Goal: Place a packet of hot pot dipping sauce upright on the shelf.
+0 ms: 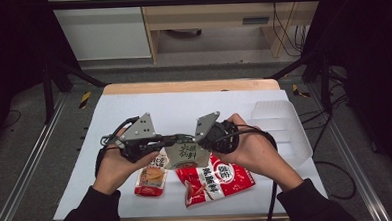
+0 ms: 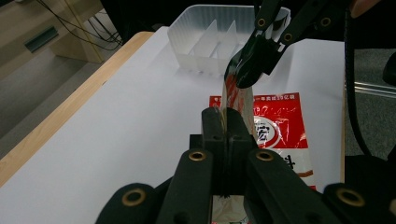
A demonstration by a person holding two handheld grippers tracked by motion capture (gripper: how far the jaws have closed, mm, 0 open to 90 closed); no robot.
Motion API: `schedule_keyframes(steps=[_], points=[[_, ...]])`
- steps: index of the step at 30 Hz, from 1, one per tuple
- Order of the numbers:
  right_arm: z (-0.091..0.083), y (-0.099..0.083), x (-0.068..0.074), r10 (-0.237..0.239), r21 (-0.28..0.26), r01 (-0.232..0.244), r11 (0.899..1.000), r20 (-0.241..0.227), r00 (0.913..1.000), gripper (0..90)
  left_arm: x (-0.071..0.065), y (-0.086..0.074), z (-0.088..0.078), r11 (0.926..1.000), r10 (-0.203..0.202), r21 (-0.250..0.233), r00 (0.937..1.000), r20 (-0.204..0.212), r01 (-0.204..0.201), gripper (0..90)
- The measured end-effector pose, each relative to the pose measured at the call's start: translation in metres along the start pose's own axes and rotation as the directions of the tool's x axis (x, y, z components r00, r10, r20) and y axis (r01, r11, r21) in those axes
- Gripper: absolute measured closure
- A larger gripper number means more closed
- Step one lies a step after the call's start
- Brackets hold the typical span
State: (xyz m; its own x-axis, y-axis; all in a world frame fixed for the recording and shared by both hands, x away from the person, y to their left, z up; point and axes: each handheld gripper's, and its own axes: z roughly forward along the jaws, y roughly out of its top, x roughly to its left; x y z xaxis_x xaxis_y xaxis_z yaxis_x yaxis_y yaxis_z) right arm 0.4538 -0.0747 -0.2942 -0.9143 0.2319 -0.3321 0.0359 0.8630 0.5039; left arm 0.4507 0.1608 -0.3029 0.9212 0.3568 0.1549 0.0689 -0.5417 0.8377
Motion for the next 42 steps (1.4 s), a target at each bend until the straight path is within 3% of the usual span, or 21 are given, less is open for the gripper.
schedule_keyframes(steps=[5,9,14,15,16,17,19,20,21,23,26,27,28,29,32,33,34,37,38,39,42], points=[[-0.001,0.002,-0.001,0.009,0.005,-0.009,1.0,-0.003,1.0,90.0,0.001,-0.003,0.0,0.9998,-0.011,-0.013,0.9999,0.003,0.011,89.5],[-0.004,0.004,-0.005,0.019,0.012,-0.019,1.0,0.008,0.9998,90.0,0.002,-0.008,-0.001,0.998,-0.035,-0.054,0.9991,-0.026,0.033,78.1],[-0.006,0.004,-0.009,0.025,0.027,-0.026,0.999,0.024,0.9994,90.0,0.001,-0.015,-0.006,0.9914,-0.083,-0.106,0.9945,-0.063,0.076,51.9],[-0.007,0.002,-0.013,0.023,0.036,-0.024,0.999,0.029,0.9993,90.0,0.001,-0.021,-0.01,0.9884,-0.105,-0.12,0.9896,-0.098,0.092,46.5],[-0.007,0.001,-0.014,0.03,0.036,-0.032,0.999,0.031,0.9991,90.0,0.001,-0.021,-0.01,0.9884,-0.105,-0.12,0.9896,-0.098,0.092,40.9],[-0.008,0.0,-0.015,0.034,0.035,-0.035,0.999,0.032,0.9989,90.0,-0.001,-0.031,-0.014,0.988,-0.11,-0.124,0.9829,-0.147,0.092,35.9],[-0.009,-0.001,-0.016,0.036,0.035,-0.038,0.999,0.035,0.9987,90.0,-0.002,-0.037,-0.016,0.9884,-0.111,-0.122,0.9785,-0.174,0.09,29.8],[-0.011,-0.002,-0.018,0.044,0.03,-0.045,0.999,0.039,0.9983,90.0,-0.003,-0.05,-0.02,0.9891,-0.117,-0.113,0.9712,-0.208,0.095,27.4],[-0.011,-0.002,-0.018,0.044,0.03,-0.045,0.999,0.039,0.9983,90.0,-0.003,-0.05,-0.02,0.9891,-0.117,-0.113,0.9712,-0.208,0.095,24.8],[-0.015,-0.002,-0.021,0.047,0.03,-0.049,0.998,0.043,0.9979,90.0,-0.002,-0.071,-0.022,0.9841,-0.162,-0.108,0.9607,-0.225,0.141,20.3],[-0.018,-0.001,-0.023,0.055,0.03,-0.056,0.998,0.049,0.9973,90.0,0.004,-0.087,-0.024,0.9778,-0.203,-0.106,0.9456,-0.254,0.181,16.0],[-0.018,-0.001,-0.023,0.055,0.03,-0.056,0.998,0.049,0.9973,90.0,0.004,-0.087,-0.024,0.9778,-0.203,-0.106,0.9456,-0.254,0.181,13.9],[-0.02,0.001,-0.022,0.048,0.035,-0.05,0.998,0.053,0.9974,90.0,0.006,-0.09,-0.025,0.9779,-0.206,-0.092,0.9405,-0.27,0.188,12.3],[-0.022,0.002,-0.022,0.046,0.035,-0.048,0.998,0.058,0.9973,90.0,0.009,-0.096,-0.029,0.9745,-0.22,-0.107,0.9294,-0.296,0.197,11.6],[-0.025,0.003,-0.022,0.046,0.029,-0.048,0.998,0.061,0.997,90.0,0.011,-0.103,-0.031,0.9682,-0.244,-0.128,0.9235,-0.296,0.215,10.6],[-0.028,0.004,-0.023,0.047,0.021,-0.048,0.999,0.062,0.9969,90.0,0.012,-0.111,-0.033,0.9659,-0.255,-0.129,0.9157,-0.311,0.225,8.9],[-0.029,0.004,-0.023,0.047,0.015,-0.048,0.999,0.063,0.9969,90.0,0.012,-0.111,-0.033,0.9659,-0.255,-0.129,0.9157,-0.311,0.225,8.3],[-0.033,0.002,-0.024,0.051,0.008,-0.052,0.999,0.065,0.9966,90.0,0.018,-0.127,-0.031,0.9621,-0.271,-0.118,0.9015,-0.337,0.246,5.1],[-0.033,0.002,-0.024,0.051,0.008,-0.052,0.999,0.065,0.9966,90.0,0.018,-0.127,-0.031,0.9621,-0.271,-0.118,0.9015,-0.337,0.246,5.1],[-0.036,0.001,-0.024,0.049,0.007,-0.049,0.999,0.067,0.9966,90.0,0.02,-0.134,-0.029,0.9586,-0.284,-0.119,0.8956,-0.342,0.259,5.1],[-0.041,-0.003,-0.026,0.051,0.004,-0.052,0.999,0.073,0.996,90.0,0.022,-0.145,-0.027,0.953,-0.303,-0.116,0.8891,-0.343,0.28,5.1]])
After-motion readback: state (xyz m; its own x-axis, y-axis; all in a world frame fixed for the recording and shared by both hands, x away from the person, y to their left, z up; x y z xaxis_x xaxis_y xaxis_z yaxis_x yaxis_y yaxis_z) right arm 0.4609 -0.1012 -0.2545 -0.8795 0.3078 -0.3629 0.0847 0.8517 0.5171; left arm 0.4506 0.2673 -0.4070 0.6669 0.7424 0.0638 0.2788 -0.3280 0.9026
